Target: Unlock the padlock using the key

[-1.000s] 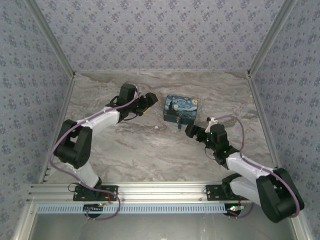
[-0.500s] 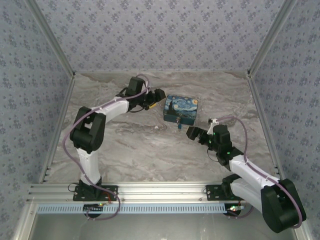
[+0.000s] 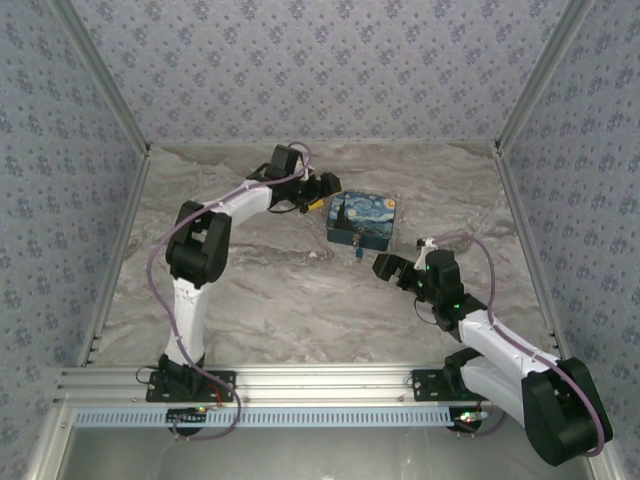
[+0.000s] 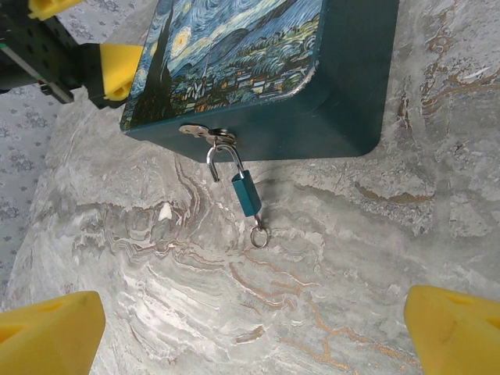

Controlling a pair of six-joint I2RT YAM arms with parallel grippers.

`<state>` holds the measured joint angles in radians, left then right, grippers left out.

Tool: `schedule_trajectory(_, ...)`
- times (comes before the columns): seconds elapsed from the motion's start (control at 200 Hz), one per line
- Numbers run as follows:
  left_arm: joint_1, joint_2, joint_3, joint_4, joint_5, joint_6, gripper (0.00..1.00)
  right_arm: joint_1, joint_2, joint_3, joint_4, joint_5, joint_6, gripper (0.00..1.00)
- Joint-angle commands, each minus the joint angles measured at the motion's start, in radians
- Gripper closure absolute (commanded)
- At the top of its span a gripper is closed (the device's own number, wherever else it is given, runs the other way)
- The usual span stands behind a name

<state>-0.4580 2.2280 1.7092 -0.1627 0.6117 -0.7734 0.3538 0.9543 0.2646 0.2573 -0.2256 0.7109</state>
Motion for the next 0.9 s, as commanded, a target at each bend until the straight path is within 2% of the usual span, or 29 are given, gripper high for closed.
schedule_trajectory(0.0,0.004,0.048,0.07,-0.061,0.065,0.039,0.18,0.002,-0.001,0.005,-0.025,-0.011,0.01,0.0)
schedule_trajectory(0.235,0.005,0.064,0.039,-0.115,0.021,0.09,0.22,0.0,0.032,0.017,-0.027,-0.015,0.007,0.0)
schedule_trajectory(0.515,0.015,-0.03,-0.189,-0.038,-0.037,0.094,0.28,0.0,0.116,0.052,0.033,-0.052,-0.016,0.01)
schedule_trajectory(0.755,0.025,-0.111,-0.365,0.047,-0.043,0.073,0.29,-0.002,0.295,0.108,0.171,-0.151,-0.058,0.13)
schedule_trajectory(0.894,0.027,-0.132,-0.403,0.069,-0.048,0.064,0.29,-0.001,0.42,0.14,0.249,-0.197,-0.065,0.26)
